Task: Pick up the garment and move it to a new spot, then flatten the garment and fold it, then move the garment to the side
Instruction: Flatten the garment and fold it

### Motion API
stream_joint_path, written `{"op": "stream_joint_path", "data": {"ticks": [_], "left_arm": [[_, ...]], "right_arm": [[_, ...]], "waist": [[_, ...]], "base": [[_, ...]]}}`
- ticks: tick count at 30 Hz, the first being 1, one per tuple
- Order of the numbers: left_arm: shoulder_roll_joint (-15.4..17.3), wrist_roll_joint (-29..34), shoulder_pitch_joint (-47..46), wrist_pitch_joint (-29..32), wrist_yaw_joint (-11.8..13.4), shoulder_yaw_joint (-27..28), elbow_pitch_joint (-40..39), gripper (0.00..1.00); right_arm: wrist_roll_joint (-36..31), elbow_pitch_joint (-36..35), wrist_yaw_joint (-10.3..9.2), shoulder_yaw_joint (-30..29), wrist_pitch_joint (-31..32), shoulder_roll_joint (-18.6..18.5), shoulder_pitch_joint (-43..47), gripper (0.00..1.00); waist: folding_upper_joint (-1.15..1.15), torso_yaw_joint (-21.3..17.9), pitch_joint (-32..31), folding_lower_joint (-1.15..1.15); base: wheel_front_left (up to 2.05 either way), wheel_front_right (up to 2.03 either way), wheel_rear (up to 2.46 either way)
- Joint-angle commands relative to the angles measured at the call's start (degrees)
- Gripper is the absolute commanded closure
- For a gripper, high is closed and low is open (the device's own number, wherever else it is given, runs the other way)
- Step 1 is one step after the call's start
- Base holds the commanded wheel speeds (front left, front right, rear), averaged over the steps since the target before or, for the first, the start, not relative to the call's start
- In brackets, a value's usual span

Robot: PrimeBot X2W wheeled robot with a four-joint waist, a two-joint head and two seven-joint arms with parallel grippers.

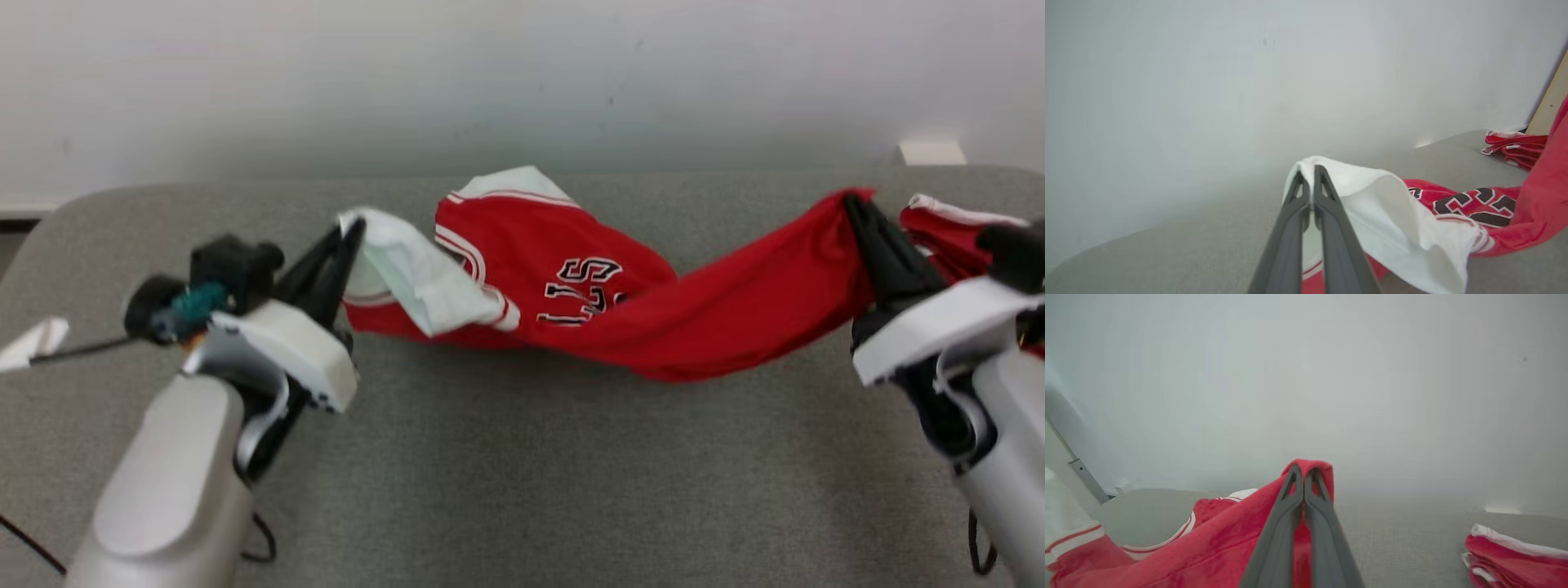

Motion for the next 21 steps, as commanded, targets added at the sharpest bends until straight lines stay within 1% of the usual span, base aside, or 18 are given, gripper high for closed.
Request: {"op": "stream_joint_path", "data": {"ticks": [1,5,10,14,16,19,21], "left_arm": [[1.2,0.77,-3.93,0.09,-0.2,-0.39,0.81,1.0],[1.65,0.04,-16.25,-1.21,-0.43,-2.68,5.05,1.0],[2.44,-2.77,-31.37,-4.79,-0.34,-4.65,12.79,1.0],[3.32,-3.72,-42.49,-6.95,-0.36,-5.85,19.41,1.0],[2.43,-5.9,-47.31,-7.76,-0.36,-5.49,22.42,1.0],[2.05,-8.07,-54.08,-9.11,-0.36,-5.1,26.9,1.0],[2.3,-8.25,-58.67,-9.82,-0.37,-5.3,29.77,1.0]], "right_arm": [[0.92,0.9,-0.15,0.73,1.11,-0.06,-4.23,1.0],[3.02,5.13,-0.15,1.4,2.97,-0.52,-14.96,1.0],[5.82,11.11,-0.15,1.59,4.06,0.19,-27.62,1.0],[6.7,15.78,-0.15,1.33,2.9,0.91,-37.79,1.0],[7.01,17.51,-0.15,1.21,1.96,0.79,-42.44,1.0],[8.02,19.27,-0.15,0.89,0.0,0.65,-48.07,1.0],[8.6,20.47,-0.15,0.82,-0.86,0.26,-51.54,1.0]], "waist": [[0.0,0.38,5.74,-0.01],[0.0,1.3,10.1,-0.01],[0.0,1.84,14.37,-0.01],[0.0,2.03,17.35,-0.01],[0.0,2.36,18.86,-0.01],[0.0,2.8,20.44,-0.01],[0.0,2.92,21.39,-0.01]], "base": [[0.0,0.0,0.0],[0.0,0.0,0.0],[0.0,0.0,0.0],[0.0,0.0,0.0],[0.0,0.0,0.0],[0.0,0.0,0.0],[0.0,0.0,0.0]]}}
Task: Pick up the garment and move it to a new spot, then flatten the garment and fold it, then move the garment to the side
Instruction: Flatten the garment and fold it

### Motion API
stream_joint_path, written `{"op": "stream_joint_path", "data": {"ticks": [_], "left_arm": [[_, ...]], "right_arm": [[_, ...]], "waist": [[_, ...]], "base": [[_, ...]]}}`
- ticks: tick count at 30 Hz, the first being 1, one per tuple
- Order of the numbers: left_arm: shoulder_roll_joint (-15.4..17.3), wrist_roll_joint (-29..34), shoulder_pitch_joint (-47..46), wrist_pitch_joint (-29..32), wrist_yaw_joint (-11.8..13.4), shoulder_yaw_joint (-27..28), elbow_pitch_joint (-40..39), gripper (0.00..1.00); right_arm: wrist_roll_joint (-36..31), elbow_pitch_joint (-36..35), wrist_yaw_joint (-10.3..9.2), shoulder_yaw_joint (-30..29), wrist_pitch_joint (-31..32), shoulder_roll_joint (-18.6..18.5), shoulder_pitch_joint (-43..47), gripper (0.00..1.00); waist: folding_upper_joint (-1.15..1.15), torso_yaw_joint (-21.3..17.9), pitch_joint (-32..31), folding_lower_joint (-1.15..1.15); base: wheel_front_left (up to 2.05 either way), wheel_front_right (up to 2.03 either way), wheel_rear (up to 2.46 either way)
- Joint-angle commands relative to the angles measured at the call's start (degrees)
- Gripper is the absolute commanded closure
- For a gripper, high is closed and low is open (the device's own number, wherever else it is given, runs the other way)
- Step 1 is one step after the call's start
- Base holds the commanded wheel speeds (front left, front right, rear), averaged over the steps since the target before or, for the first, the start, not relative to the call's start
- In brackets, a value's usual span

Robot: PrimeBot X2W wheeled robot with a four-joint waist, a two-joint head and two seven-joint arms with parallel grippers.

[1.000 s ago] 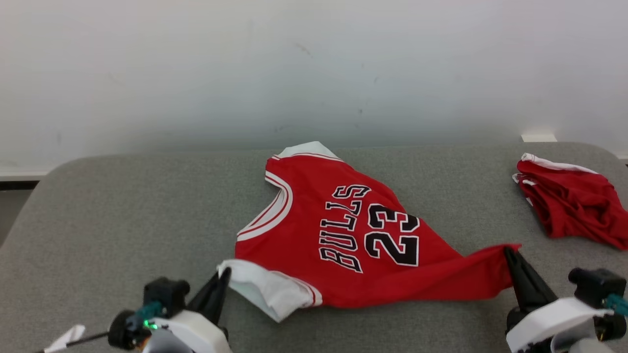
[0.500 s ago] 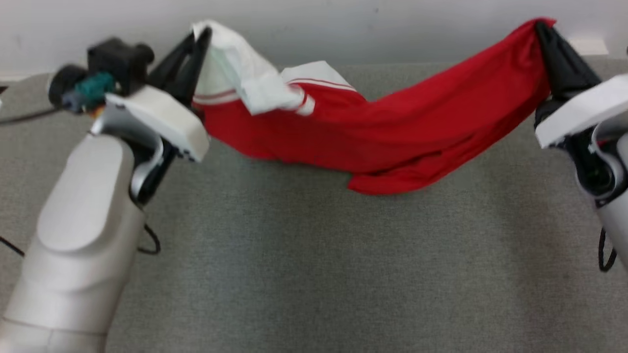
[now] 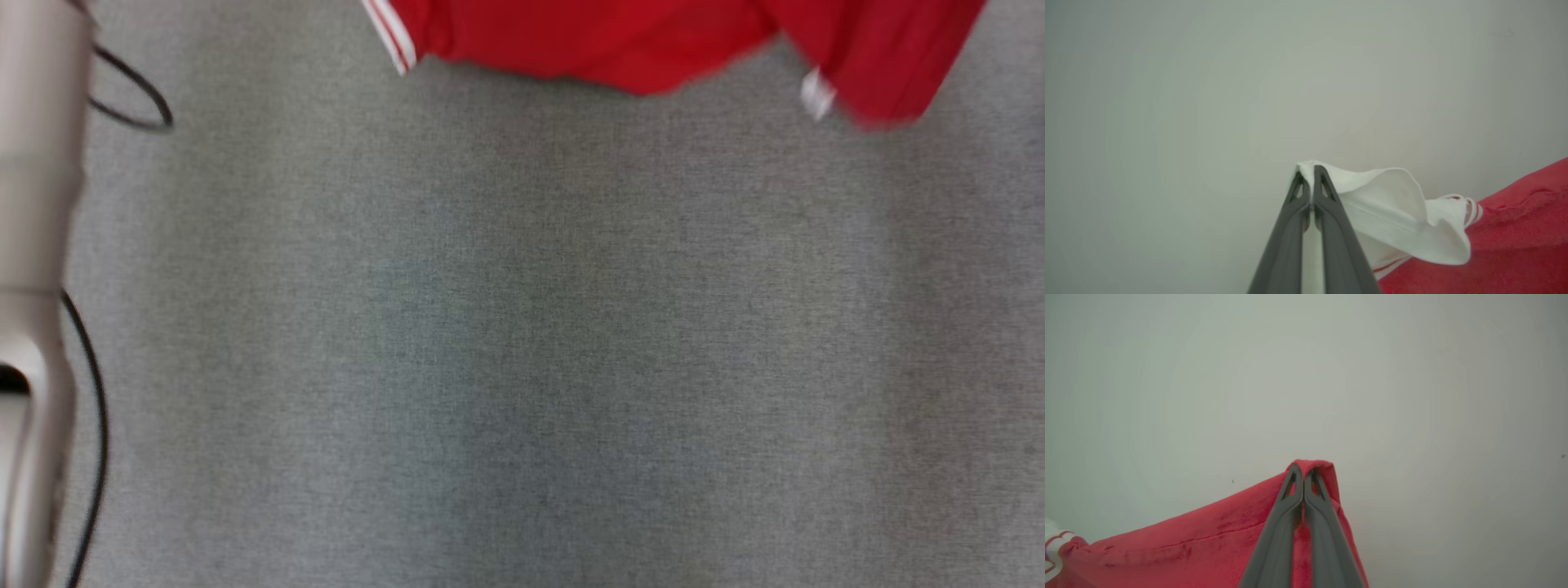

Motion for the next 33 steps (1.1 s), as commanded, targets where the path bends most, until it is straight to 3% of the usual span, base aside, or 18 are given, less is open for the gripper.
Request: {"op": "stream_joint_path", "data": {"ticks": [1,9,20,29,33], "left_arm": [[0.16,-0.42,-3.54,-0.99,0.11,0.08,1.94,1.0],[-2.33,-4.44,-11.58,-2.48,0.1,-3.19,9.88,1.0],[-0.12,-12.45,0.97,3.83,0.1,-19.33,9.36,1.0],[6.66,-27.3,19.6,21.97,0.1,-34.6,-1.17,1.0],[11.75,-34.2,26.37,31.66,0.1,-39.52,-8.76,1.0]], "right_arm": [[0.14,1.3,-0.15,0.35,-0.88,-0.85,-2.9,1.0],[1.79,4.02,-0.15,4.38,-1.09,-1.4,-8.11,1.0],[5.51,1.65,-0.15,15.4,4.63,-3.45,6.31,1.0],[13.74,-5.22,-0.15,25.03,9.26,-6.73,25.29,1.0],[17.65,-9.22,-0.15,29.19,13.72,-9.52,32.63,1.0]], "waist": [[0.0,0.44,1.34,-0.02],[0.0,0.99,0.42,-0.02],[0.0,1.3,-8.17,-0.02],[0.0,1.38,-22.24,-0.02],[0.0,1.55,-27.33,-0.02]], "base": [[0.0,0.0,0.0],[0.0,0.0,0.0],[0.0,0.0,0.0],[0.0,0.0,0.0],[0.0,0.0,0.0]]}}
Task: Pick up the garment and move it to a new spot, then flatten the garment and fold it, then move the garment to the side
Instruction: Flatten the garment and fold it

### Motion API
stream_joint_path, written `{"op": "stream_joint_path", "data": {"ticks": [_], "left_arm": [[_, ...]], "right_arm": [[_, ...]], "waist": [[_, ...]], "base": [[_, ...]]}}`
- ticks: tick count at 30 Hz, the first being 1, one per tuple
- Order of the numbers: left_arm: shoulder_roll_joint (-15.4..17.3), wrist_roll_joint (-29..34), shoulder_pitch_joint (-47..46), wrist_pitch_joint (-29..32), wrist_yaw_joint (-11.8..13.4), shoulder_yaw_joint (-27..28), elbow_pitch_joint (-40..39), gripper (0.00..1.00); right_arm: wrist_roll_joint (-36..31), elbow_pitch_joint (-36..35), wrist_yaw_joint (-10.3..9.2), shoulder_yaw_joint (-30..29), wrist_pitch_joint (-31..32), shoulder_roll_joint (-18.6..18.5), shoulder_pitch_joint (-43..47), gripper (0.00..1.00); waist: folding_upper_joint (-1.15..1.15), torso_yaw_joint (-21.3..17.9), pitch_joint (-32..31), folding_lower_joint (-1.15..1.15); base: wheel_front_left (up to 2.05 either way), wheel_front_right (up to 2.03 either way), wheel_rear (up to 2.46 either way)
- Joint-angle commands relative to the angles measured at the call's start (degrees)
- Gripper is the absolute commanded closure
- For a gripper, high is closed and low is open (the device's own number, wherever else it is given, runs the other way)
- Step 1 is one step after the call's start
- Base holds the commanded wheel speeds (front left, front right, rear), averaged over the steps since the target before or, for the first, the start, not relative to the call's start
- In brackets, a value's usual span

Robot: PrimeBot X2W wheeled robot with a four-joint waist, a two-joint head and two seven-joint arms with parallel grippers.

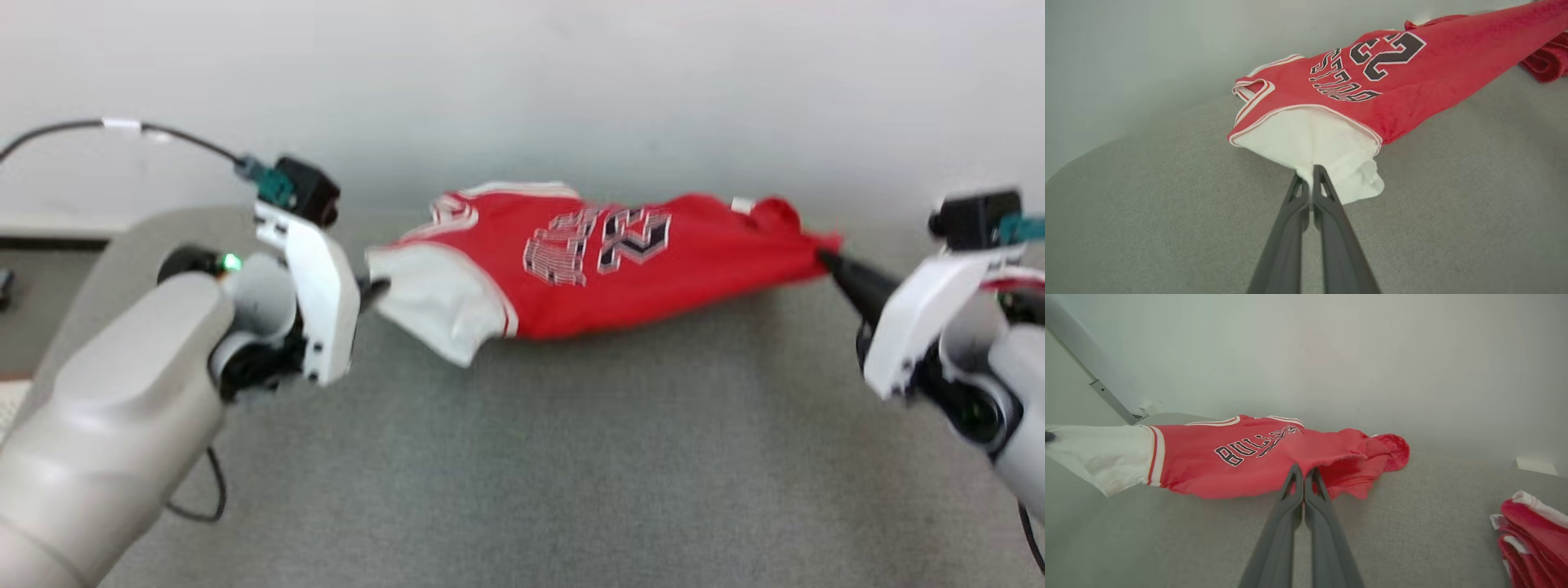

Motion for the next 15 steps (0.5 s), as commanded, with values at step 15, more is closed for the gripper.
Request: {"op": "stream_joint_path", "data": {"ticks": [15], "left_arm": [[17.73,-17.01,17.58,23.11,4.73,-5.62,-30.04,1.0]], "right_arm": [[8.92,-18.96,-0.15,9.7,13.47,-15.29,17.19,1.0]], "waist": [[0.0,-0.29,-8.91,0.02]], "base": [[0.0,0.0,0.0]]}}
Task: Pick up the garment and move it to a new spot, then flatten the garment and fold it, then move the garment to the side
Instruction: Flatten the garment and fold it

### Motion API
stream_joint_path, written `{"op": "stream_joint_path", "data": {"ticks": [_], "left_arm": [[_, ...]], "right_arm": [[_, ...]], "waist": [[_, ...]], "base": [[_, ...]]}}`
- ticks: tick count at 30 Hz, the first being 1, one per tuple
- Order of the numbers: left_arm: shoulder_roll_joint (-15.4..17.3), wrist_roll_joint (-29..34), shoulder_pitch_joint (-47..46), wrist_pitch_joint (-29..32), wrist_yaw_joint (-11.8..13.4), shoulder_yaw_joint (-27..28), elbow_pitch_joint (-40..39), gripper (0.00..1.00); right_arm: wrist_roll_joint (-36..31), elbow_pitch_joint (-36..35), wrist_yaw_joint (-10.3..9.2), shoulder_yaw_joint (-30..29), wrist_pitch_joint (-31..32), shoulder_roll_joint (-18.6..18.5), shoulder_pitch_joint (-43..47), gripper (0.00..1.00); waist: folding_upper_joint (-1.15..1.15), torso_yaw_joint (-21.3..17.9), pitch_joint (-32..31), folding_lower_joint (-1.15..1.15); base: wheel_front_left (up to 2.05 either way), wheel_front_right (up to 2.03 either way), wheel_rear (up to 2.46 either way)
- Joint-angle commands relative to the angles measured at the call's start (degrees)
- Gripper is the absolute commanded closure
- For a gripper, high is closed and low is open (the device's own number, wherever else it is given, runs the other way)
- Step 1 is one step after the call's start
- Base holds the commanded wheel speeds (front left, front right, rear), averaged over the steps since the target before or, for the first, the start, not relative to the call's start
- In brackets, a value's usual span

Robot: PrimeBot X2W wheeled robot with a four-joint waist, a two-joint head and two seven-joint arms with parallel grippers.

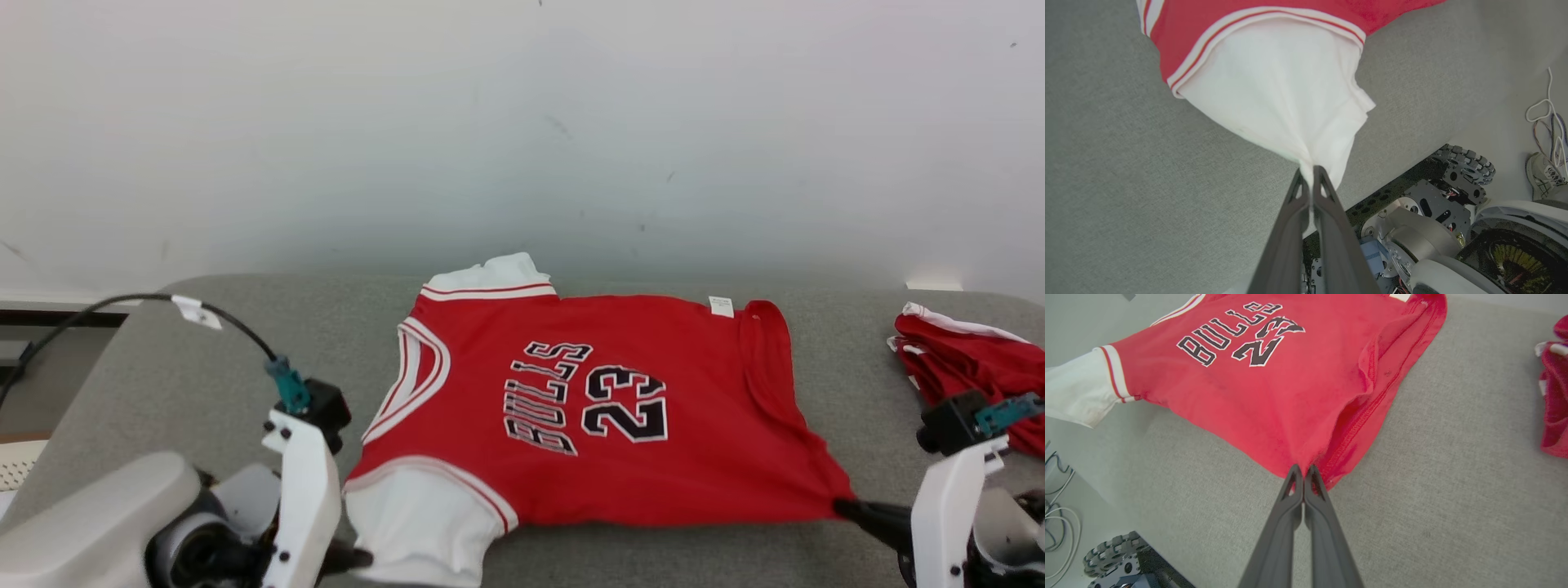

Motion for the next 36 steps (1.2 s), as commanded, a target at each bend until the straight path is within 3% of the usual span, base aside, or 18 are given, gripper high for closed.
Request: {"op": "stream_joint_path", "data": {"ticks": [1,6,12,17,28,36], "left_arm": [[1.6,-1.27,1.63,1.05,0.85,-0.26,-2.21,1.0],[7.43,-5.55,5.99,6.08,5.04,-1.91,-13.59,1.0],[12.19,-11.21,9.66,8.34,9.39,-1.74,-22.92,1.0],[13.25,-12.42,9.48,9.2,10.68,-1.28,-24.67,1.0],[7.22,-14.48,3.01,10.02,8.76,2.39,-12.91,1.0],[1.55,-11.84,-2.45,11.25,8.02,2.52,0.84,1.0]], "right_arm": [[0.97,-1.22,-0.15,0.41,0.78,-1.39,1.73,1.0],[4.83,-9.31,-0.15,1.64,5.31,-7.28,6.45,1.0],[7.92,-18.95,-0.15,2.85,10.01,-14.73,10.6,1.0],[9.2,-21.83,-0.15,2.1,11.45,-17.64,10.01,1.0],[14.2,-15.38,-0.15,0.2,15.94,-11.24,4.52,1.0],[17.63,-3.33,-0.15,0.04,18.72,-5.78,-0.23,1.0]], "waist": [[-0.01,-0.08,-0.16,0.02],[-0.01,-0.33,-0.57,0.02],[-0.01,-1.02,-0.38,0.02],[-0.01,-1.64,0.26,0.02],[-0.01,-2.27,2.94,0.02],[-0.01,-2.31,4.92,0.02]], "base": [[0.0,0.0,0.0],[0.0,0.0,0.0],[0.0,0.0,0.0],[0.0,0.0,0.0],[0.0,0.0,0.0],[0.0,0.0,0.0]]}}
